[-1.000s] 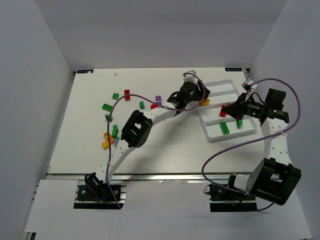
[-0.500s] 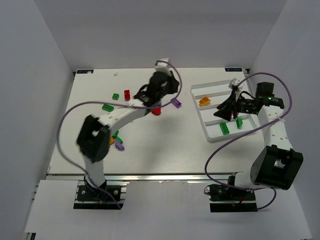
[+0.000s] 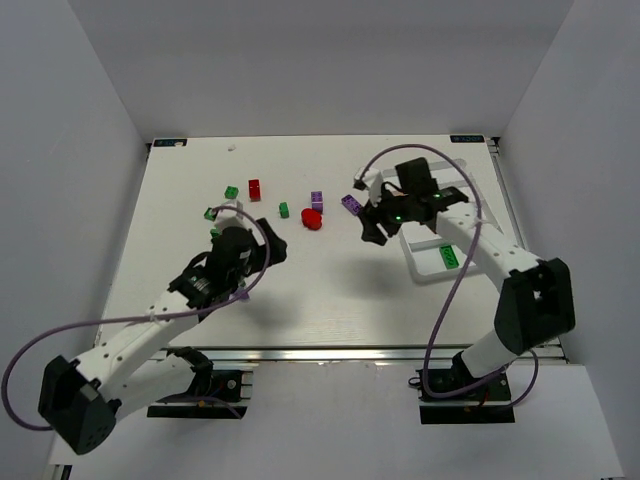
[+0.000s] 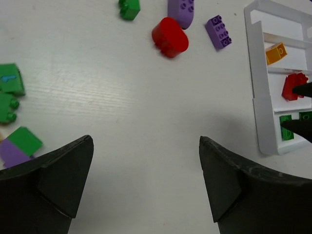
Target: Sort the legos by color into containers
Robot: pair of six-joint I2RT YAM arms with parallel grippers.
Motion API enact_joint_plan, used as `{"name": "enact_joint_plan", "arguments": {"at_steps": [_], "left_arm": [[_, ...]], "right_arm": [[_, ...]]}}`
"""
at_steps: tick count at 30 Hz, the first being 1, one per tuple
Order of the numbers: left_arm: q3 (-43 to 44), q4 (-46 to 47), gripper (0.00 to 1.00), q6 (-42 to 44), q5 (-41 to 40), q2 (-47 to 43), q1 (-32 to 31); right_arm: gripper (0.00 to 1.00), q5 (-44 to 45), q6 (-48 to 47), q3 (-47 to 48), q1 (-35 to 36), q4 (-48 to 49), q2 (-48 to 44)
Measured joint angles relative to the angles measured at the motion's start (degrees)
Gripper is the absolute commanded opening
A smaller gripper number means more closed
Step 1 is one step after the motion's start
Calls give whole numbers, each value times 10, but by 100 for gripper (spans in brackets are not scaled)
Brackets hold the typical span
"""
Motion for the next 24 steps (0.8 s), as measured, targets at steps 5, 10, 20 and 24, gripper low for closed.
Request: {"name": "enact_joint_plan", "arguments": {"at_steps": [5,10,20,24], "left_arm": [[-42,-54,98,-48,-29,-101,0],[-48,-93,98,-73,-59,-153,0],[-48,-138,98,-102,-83,-169,0],[-48,-150,98,-107,-84,-169,0]], "right_arm": [[83,97,96,63,76,43,110],[89,110,161,172,98,57,224],[89,112,204,277,117,63,360],[87,115,204,305,127,64,396]]}}
